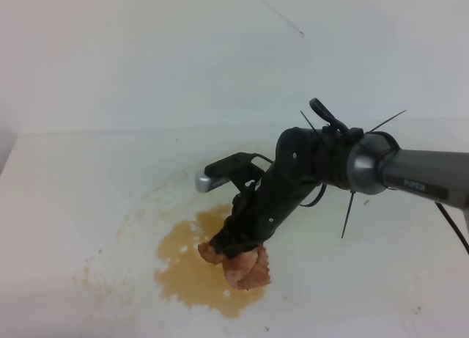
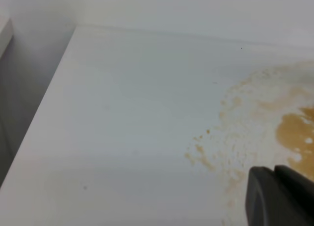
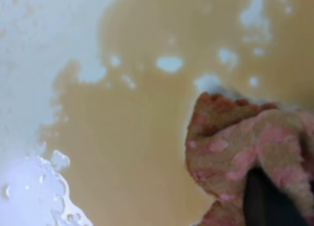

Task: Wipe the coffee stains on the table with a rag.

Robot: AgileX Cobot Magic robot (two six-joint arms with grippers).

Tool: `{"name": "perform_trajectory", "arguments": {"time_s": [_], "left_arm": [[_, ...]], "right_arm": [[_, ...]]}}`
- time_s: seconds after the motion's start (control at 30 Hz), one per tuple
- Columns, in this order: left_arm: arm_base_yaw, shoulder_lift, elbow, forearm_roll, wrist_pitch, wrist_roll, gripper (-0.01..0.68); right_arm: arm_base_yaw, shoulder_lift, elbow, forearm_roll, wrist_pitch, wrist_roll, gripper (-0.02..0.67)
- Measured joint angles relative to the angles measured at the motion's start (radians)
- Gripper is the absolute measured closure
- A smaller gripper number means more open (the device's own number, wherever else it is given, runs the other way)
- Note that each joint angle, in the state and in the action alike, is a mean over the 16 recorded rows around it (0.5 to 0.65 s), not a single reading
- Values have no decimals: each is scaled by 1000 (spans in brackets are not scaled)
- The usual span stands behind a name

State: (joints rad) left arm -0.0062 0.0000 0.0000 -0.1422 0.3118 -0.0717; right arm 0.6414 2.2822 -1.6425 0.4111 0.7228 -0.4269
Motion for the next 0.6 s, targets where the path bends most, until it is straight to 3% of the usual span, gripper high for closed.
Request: {"name": "perform_trajectory", "arguments": {"time_s": [0.6], "left_arm": [[0, -2, 2, 0, -1, 0, 675]], "right_arm": [[64, -30, -306, -67, 242, 30, 613]]}}
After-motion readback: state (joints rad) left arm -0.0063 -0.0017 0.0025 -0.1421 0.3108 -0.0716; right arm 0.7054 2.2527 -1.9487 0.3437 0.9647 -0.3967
